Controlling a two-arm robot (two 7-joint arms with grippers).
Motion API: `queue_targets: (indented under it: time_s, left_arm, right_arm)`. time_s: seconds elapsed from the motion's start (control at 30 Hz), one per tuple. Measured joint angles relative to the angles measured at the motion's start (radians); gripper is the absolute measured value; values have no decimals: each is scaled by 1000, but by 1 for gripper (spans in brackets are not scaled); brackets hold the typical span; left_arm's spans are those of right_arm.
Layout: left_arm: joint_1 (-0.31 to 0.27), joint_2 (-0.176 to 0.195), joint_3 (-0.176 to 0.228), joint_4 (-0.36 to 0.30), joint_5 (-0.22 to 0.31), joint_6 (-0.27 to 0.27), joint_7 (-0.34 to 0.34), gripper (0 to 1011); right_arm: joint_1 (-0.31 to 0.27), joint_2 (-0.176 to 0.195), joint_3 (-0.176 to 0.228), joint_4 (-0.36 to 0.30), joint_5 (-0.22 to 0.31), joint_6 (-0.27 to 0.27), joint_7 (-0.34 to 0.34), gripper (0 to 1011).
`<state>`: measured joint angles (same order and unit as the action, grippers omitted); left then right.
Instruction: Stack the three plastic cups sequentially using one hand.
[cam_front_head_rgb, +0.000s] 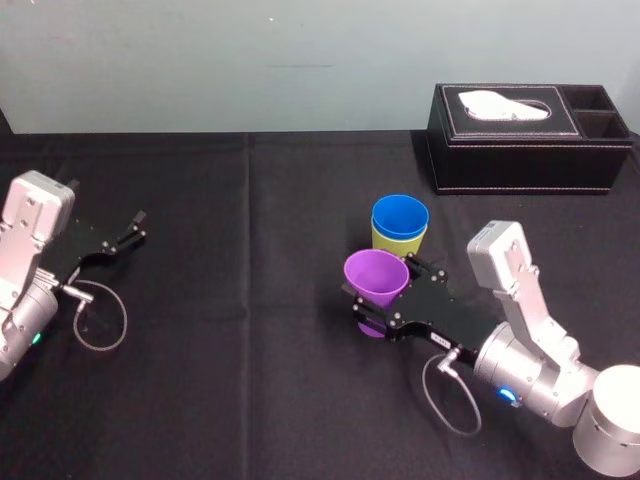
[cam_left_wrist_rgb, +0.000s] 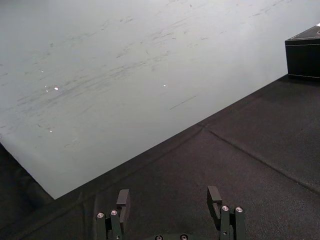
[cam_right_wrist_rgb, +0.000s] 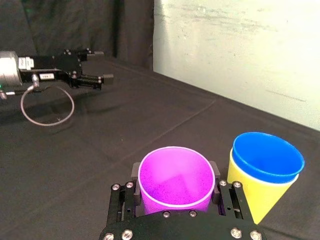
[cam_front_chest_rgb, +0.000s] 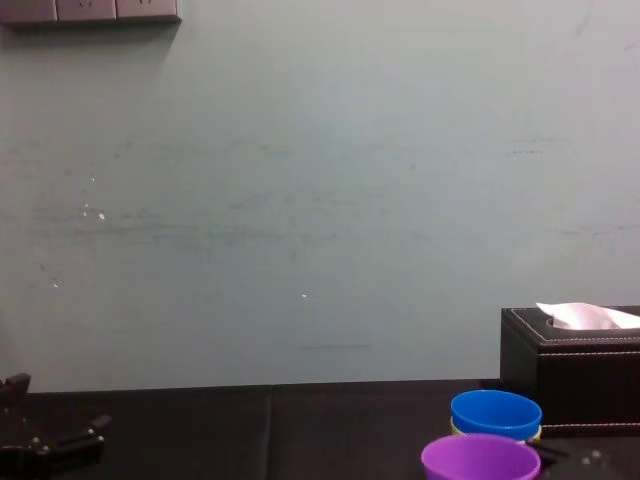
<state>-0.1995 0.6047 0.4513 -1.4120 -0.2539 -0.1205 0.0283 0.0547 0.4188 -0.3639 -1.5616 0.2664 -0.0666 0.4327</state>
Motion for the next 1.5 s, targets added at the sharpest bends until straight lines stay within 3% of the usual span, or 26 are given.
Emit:
queue_targets:
  time_s: [0.3,0.6,1.03,1.5]
  left_arm:
    - [0,0,0,0,0,0,0,1011]
    - [0,0,0,0,0,0,0,1011]
    - [0,0,0,0,0,0,0,1011]
    - [0,0,0,0,0,0,0,1012]
  right_arm:
    - [-7,32,42,-107,45,55,0,744]
    - [43,38,69,-139,86,92,-10,744]
    - [153,-3,64,-43,86,93,-45,743]
    - [207,-47,47,91,65,50,-46,744]
